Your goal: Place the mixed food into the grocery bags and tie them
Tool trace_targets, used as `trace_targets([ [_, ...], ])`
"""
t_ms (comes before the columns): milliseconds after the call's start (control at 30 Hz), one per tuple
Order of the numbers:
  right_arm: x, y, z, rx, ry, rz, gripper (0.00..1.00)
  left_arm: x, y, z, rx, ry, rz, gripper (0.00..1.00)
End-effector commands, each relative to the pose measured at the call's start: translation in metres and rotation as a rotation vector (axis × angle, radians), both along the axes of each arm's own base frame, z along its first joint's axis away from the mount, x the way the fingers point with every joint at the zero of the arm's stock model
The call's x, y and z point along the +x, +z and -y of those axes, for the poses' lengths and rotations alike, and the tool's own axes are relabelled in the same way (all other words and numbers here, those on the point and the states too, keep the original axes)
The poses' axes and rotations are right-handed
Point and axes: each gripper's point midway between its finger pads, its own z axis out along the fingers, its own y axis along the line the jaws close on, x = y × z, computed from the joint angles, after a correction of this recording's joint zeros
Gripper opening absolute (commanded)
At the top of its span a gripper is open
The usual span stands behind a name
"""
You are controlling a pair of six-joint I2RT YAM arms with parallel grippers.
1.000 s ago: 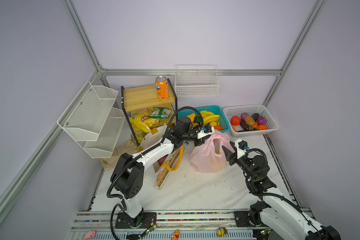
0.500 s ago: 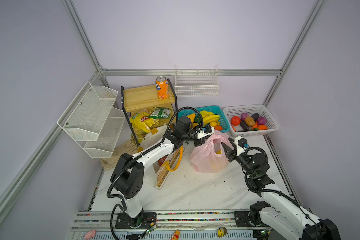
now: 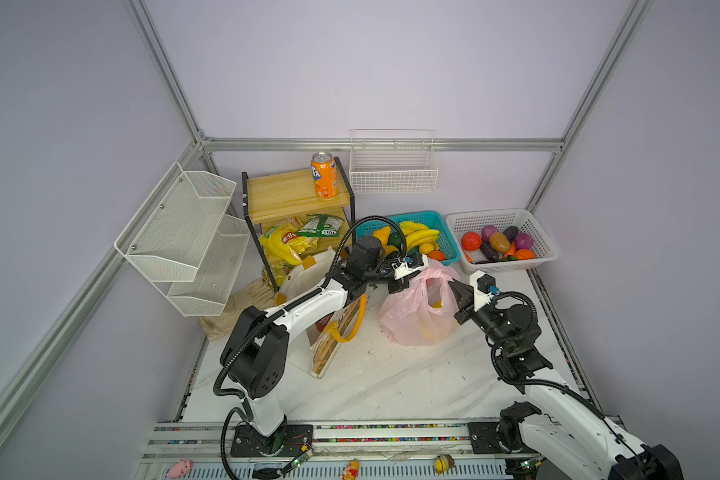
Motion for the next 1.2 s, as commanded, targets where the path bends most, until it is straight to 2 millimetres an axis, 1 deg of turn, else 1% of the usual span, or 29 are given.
trace_targets([
  [0, -0.007, 0.003, 0.004, 0.089, -0.005, -0.090, 0.00, 0.003, 0.034, -0.011, -0.053, 0.079, 0.112, 0.00],
  [67, -0.009, -0.002, 0.003, 0.128, 0.002, -0.166, 0.00, 0.005, 0.038, -0.014, -0.045, 0.102, 0.146, 0.00],
  [200, -0.011, -0.020, -0.001, 0.167, 0.021, -0.322, 0.00, 0.008, 0.048, -0.019, -0.034, 0.132, 0.206, 0.00],
  [333, -0.011, -0.036, -0.004, 0.180, 0.027, -0.421, 0.00, 0.010, 0.053, -0.021, -0.009, 0.144, 0.238, 0.00],
  [567, -0.010, -0.047, -0.005, 0.228, 0.013, -0.534, 0.00, 0.021, 0.059, -0.029, 0.044, 0.209, 0.300, 0.00],
  [767, -0.012, -0.062, -0.002, 0.244, -0.023, -0.626, 0.00, 0.038, 0.066, -0.045, 0.085, 0.313, 0.344, 0.00],
  [1000, -0.011, -0.083, 0.010, 0.310, -0.082, -0.724, 0.00, 0.057, 0.065, -0.069, 0.109, 0.409, 0.346, 0.00],
  [1167, -0.011, -0.092, 0.023, 0.361, -0.111, -0.759, 0.00, 0.073, 0.053, -0.090, 0.134, 0.482, 0.333, 0.00],
])
